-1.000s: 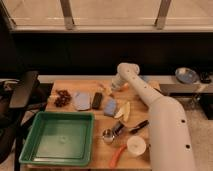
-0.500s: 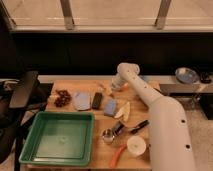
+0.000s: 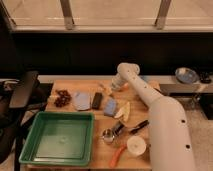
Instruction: Place fork in plastic cup
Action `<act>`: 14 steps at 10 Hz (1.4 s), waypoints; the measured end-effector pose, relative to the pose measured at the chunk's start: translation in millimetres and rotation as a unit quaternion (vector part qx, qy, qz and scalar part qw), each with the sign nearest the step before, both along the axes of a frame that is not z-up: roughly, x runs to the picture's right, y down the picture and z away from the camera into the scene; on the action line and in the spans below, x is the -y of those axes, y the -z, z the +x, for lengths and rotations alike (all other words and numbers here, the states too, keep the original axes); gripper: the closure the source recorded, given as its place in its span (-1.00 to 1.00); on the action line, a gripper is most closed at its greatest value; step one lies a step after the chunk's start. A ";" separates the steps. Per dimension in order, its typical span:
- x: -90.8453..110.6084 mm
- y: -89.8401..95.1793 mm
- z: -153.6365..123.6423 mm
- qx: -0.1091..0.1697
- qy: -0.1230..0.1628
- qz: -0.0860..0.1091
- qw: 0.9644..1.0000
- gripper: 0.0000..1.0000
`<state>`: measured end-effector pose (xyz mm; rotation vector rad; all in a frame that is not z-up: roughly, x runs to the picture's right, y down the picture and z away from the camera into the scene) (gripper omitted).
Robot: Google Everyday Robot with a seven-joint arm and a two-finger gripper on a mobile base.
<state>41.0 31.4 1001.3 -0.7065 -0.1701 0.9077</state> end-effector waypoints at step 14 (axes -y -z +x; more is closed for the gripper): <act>0.3 0.6 4.0 -0.003 0.001 0.001 1.000 0.90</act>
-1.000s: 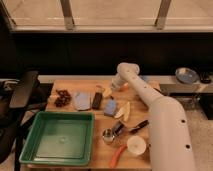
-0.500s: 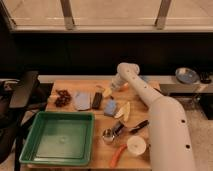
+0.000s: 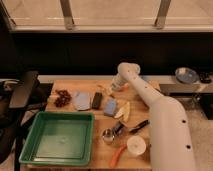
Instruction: Place fork in plastic cup
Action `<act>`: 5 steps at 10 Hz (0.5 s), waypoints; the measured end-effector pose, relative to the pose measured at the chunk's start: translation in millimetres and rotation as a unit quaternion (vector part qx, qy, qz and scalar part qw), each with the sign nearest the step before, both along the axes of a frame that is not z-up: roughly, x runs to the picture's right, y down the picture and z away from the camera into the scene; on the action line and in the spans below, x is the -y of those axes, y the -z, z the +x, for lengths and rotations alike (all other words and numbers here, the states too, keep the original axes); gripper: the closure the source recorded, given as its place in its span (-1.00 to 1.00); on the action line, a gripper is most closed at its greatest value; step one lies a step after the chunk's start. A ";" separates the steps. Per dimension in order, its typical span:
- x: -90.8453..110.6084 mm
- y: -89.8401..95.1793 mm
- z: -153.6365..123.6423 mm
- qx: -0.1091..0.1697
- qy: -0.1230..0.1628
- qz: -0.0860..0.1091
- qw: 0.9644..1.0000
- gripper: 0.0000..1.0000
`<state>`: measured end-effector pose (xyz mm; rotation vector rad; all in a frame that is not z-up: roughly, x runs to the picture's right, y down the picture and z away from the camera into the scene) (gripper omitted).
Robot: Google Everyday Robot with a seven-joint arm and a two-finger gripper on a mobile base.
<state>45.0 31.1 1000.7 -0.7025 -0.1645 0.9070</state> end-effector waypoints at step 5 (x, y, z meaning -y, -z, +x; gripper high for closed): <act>14.8 30.4 -1.3 0.001 0.000 0.046 0.999 1.00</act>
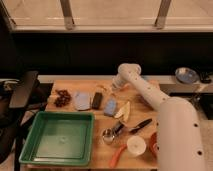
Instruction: Place fork in plastic cup
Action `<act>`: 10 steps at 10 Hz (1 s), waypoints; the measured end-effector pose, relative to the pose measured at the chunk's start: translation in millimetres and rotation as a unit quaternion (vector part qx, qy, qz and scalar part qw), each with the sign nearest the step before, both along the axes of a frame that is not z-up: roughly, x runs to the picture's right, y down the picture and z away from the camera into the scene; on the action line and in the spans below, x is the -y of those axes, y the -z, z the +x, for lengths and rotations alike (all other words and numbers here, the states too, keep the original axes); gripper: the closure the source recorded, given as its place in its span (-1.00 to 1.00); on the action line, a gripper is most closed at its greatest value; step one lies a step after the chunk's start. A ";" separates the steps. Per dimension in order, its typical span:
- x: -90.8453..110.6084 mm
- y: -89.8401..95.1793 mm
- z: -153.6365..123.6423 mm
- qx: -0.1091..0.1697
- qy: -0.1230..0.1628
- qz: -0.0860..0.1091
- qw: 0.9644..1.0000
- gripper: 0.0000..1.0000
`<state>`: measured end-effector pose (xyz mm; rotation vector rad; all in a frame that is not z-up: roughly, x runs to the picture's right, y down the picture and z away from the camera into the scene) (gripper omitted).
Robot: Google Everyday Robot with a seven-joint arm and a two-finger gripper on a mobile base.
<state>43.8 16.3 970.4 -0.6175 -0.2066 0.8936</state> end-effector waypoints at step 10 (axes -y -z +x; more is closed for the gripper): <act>74.6 63.8 54.2 -0.009 -0.079 0.087 0.993 1.00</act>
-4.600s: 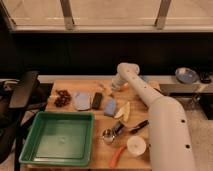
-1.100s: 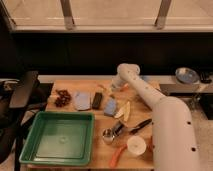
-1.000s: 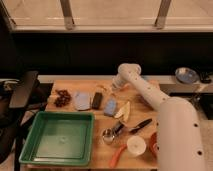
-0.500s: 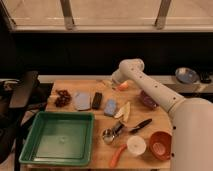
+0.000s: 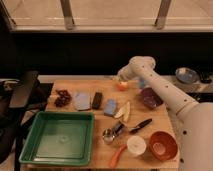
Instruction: Place fork in plastic cup
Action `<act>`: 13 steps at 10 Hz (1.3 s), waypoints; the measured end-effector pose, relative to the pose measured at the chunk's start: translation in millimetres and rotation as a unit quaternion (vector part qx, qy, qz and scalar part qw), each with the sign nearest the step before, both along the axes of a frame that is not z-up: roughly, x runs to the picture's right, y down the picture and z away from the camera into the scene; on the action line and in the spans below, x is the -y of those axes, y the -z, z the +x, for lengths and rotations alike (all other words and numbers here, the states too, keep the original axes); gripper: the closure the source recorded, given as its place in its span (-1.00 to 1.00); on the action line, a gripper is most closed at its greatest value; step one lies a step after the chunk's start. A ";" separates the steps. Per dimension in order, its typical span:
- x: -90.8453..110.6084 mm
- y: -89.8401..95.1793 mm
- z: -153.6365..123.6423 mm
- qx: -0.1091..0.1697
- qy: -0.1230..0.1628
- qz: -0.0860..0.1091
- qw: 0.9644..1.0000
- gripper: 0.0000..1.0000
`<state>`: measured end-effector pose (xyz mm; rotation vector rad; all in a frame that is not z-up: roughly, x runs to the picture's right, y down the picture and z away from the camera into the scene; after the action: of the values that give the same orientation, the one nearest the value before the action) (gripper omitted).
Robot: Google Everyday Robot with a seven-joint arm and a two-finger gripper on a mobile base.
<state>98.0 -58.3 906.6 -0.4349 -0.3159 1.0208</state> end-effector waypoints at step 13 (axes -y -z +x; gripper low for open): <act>28.2 10.0 122.4 -0.028 -0.167 0.008 0.985 1.00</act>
<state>220.4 -86.5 896.5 -0.3448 -0.3538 1.3552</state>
